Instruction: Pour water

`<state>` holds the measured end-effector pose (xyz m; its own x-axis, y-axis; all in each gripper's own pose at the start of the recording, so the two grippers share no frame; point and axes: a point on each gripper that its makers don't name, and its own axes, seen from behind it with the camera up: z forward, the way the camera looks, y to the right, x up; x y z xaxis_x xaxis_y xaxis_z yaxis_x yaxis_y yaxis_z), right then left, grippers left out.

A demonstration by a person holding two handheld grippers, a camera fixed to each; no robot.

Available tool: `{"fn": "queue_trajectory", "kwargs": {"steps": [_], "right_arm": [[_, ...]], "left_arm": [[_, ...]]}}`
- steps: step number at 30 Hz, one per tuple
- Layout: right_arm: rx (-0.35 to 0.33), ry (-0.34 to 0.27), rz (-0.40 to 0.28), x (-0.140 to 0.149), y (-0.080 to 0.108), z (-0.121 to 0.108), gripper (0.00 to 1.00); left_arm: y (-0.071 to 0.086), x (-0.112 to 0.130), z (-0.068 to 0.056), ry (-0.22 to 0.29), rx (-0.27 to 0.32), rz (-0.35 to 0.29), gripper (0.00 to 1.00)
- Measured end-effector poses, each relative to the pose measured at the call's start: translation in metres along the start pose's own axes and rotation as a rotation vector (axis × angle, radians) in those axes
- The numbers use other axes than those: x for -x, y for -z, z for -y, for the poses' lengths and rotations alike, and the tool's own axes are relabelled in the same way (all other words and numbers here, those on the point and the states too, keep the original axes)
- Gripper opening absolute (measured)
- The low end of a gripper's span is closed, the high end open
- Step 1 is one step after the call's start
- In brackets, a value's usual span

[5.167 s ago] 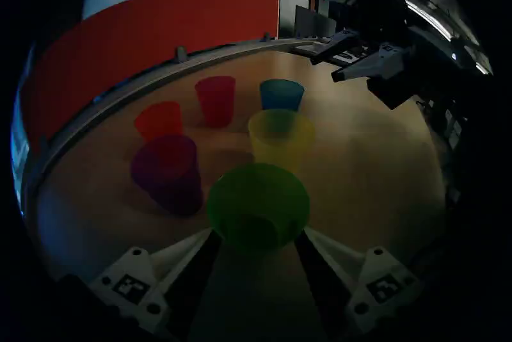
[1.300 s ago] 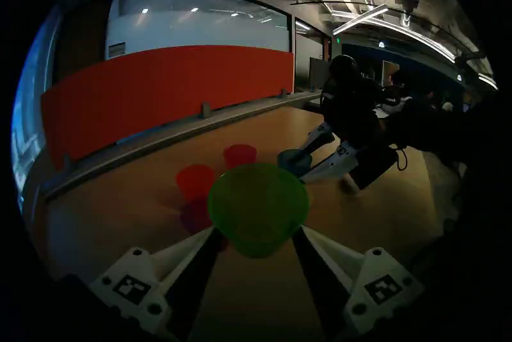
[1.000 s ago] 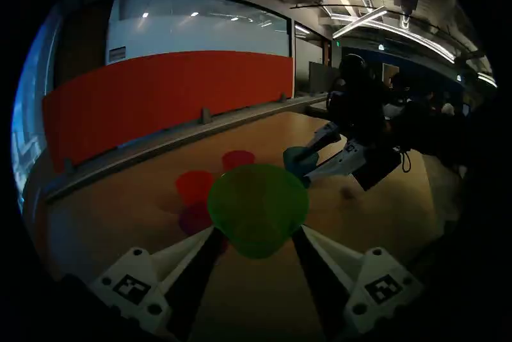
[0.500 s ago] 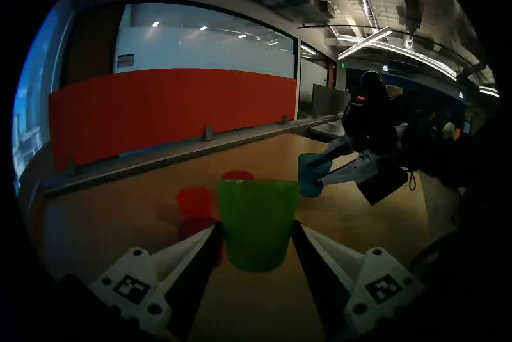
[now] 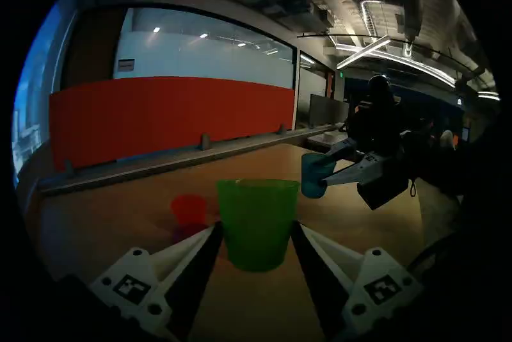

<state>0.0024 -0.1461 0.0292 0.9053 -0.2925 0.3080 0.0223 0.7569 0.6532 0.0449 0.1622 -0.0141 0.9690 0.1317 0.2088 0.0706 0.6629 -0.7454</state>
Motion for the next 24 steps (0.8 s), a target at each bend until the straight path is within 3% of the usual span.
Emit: {"fn": "queue_trajectory", "kwargs": {"steps": [24], "right_arm": [[-0.025, 0.066, -0.099, -0.034, 0.024, 0.018, 0.87]], "left_arm": [[0.001, -0.023, -0.027, 0.001, 0.044, -0.085, 0.77]]}}
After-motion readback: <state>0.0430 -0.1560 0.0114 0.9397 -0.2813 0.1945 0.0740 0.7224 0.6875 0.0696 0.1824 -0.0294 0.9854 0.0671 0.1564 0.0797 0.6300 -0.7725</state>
